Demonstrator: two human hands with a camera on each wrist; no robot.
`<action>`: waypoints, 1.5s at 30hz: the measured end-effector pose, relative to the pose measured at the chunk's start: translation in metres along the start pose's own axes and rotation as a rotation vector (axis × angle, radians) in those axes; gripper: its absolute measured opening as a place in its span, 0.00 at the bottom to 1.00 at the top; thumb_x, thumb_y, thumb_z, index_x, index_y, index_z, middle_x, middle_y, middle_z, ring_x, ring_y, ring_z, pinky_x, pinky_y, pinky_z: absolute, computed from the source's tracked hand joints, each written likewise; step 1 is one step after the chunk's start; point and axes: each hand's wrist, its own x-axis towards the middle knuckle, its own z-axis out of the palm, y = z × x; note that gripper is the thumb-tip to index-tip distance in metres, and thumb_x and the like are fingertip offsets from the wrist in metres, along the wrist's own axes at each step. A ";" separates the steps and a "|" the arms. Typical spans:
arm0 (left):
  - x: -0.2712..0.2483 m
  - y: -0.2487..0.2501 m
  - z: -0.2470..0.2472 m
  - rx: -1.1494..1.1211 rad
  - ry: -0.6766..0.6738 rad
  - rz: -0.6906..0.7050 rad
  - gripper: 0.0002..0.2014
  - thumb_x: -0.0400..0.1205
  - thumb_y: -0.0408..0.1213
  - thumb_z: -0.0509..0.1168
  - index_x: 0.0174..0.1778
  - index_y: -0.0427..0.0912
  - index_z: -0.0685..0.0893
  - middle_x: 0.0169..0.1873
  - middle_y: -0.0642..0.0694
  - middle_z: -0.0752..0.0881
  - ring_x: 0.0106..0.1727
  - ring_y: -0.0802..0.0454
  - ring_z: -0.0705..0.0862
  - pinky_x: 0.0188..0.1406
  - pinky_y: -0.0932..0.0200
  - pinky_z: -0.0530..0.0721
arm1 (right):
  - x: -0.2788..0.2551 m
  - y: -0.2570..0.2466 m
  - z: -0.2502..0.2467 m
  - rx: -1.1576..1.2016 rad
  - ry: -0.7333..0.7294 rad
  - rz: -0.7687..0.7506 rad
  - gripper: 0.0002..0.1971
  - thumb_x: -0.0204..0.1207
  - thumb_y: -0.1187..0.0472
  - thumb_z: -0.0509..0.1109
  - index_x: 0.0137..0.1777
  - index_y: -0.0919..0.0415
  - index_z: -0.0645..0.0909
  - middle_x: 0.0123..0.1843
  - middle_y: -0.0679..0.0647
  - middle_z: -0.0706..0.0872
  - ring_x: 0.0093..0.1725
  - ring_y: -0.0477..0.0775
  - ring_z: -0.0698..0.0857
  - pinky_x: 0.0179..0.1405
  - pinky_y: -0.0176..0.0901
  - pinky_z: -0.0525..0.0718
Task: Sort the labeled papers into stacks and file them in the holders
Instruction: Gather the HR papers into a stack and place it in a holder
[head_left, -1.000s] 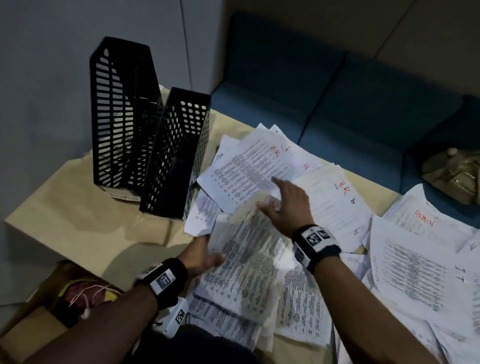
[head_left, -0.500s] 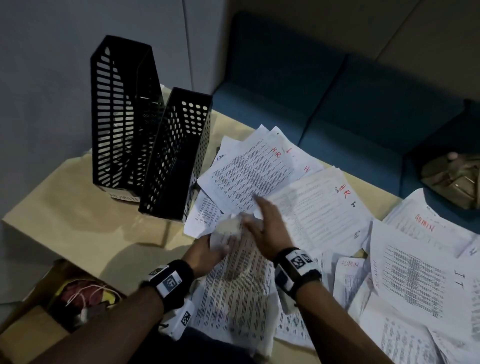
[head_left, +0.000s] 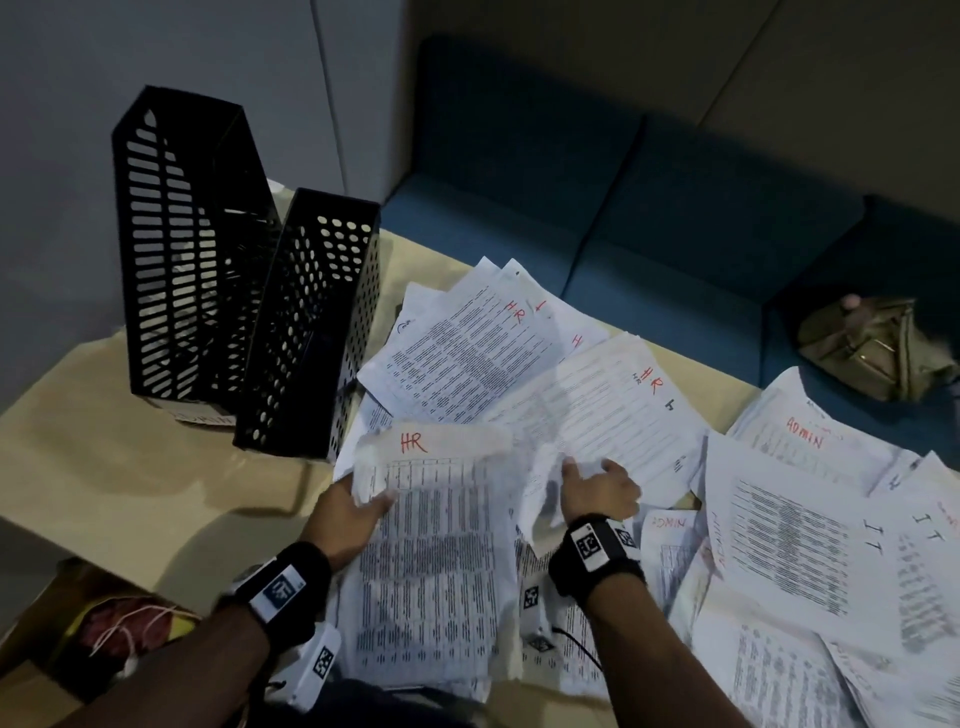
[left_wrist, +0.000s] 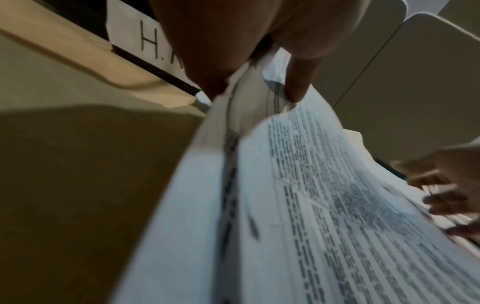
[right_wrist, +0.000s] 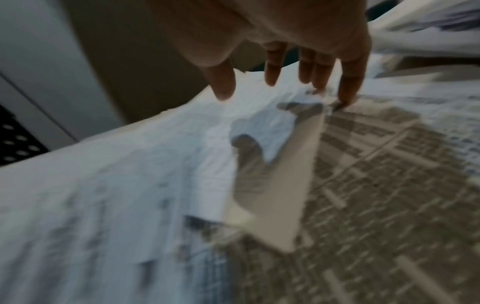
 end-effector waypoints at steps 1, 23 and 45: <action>0.001 -0.003 -0.003 -0.005 0.017 -0.030 0.12 0.82 0.42 0.68 0.61 0.46 0.83 0.50 0.48 0.89 0.52 0.47 0.86 0.56 0.49 0.84 | 0.004 0.004 -0.004 -0.032 -0.005 0.063 0.36 0.74 0.46 0.72 0.76 0.62 0.63 0.77 0.66 0.64 0.77 0.66 0.63 0.73 0.57 0.66; 0.009 -0.044 -0.024 0.055 0.076 -0.302 0.12 0.74 0.47 0.75 0.51 0.50 0.87 0.40 0.50 0.91 0.44 0.46 0.88 0.45 0.54 0.86 | 0.043 -0.029 -0.002 0.483 0.033 -0.150 0.11 0.80 0.55 0.62 0.54 0.59 0.81 0.49 0.61 0.84 0.50 0.62 0.83 0.54 0.55 0.82; 0.006 -0.035 -0.027 -0.064 -0.026 -0.231 0.19 0.80 0.45 0.70 0.67 0.49 0.80 0.57 0.49 0.88 0.59 0.47 0.84 0.64 0.44 0.82 | 0.002 -0.129 -0.015 0.236 0.046 -0.594 0.12 0.80 0.57 0.65 0.51 0.66 0.83 0.43 0.58 0.85 0.44 0.59 0.82 0.36 0.37 0.66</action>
